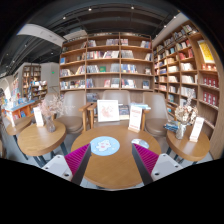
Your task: Arrange mouse
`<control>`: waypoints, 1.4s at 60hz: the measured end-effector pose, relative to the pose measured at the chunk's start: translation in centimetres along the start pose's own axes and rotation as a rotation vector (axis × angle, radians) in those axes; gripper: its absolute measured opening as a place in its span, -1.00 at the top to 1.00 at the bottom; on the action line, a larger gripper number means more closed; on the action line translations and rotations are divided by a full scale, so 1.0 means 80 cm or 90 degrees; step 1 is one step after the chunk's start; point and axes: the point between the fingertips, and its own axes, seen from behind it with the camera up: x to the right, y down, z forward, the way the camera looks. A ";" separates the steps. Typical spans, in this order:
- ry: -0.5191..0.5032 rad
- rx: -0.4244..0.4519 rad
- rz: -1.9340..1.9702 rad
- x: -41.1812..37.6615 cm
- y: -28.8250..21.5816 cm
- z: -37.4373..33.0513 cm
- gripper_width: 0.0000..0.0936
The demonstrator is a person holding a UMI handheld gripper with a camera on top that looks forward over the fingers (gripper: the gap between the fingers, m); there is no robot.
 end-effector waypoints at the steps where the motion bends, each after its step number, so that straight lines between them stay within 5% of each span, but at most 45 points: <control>1: 0.001 0.002 -0.001 0.001 0.012 -0.003 -0.81; 22: 0.010 -0.006 -0.001 0.014 0.018 0.002 -0.82; 53: 0.116 -0.065 0.000 0.139 0.093 0.058 -0.84; 84: 0.115 -0.115 0.008 0.198 0.150 0.163 -0.83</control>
